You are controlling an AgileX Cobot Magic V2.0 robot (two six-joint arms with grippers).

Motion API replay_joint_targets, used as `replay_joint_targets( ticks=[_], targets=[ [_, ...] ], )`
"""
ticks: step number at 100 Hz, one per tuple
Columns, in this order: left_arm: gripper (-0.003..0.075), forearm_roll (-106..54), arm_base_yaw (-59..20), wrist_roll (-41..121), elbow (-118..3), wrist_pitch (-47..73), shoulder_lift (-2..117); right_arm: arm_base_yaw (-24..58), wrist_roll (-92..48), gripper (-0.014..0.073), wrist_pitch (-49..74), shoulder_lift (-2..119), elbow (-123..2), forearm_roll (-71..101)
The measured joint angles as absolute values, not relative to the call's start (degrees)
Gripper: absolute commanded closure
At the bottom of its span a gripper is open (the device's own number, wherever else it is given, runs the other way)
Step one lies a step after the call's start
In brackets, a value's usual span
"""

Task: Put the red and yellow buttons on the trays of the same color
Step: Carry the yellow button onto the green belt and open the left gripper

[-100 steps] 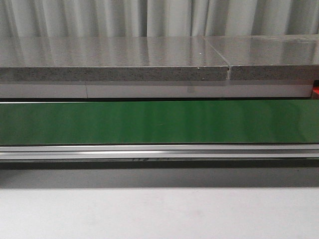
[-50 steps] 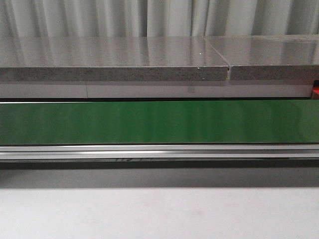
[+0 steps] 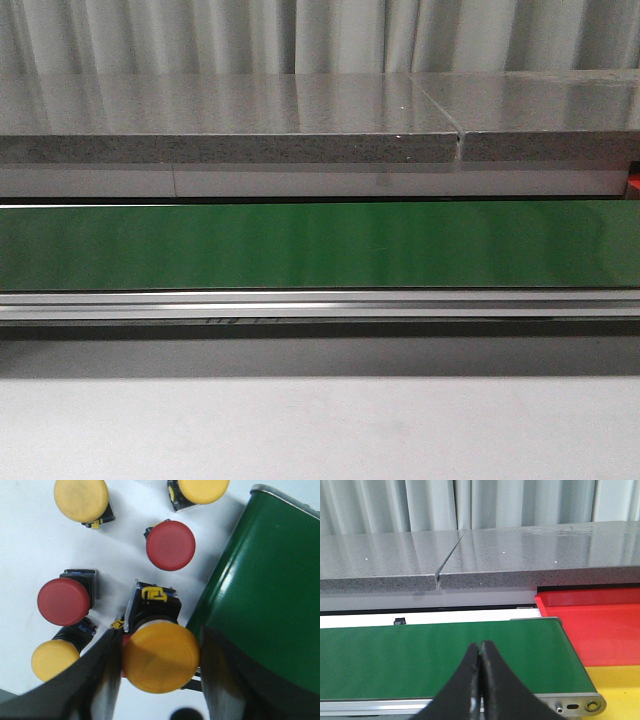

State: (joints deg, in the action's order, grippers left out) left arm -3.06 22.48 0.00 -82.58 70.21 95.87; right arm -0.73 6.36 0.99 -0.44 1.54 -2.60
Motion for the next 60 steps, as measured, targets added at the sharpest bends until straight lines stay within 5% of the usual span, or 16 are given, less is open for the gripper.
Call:
replay_joint_targets(
  ticks=[60],
  targets=[
    [0.048,-6.03,13.0,1.38,-83.04,70.43,95.53,-0.73,6.36,0.0659,0.99,-0.44,1.54,-2.6]
  ],
)
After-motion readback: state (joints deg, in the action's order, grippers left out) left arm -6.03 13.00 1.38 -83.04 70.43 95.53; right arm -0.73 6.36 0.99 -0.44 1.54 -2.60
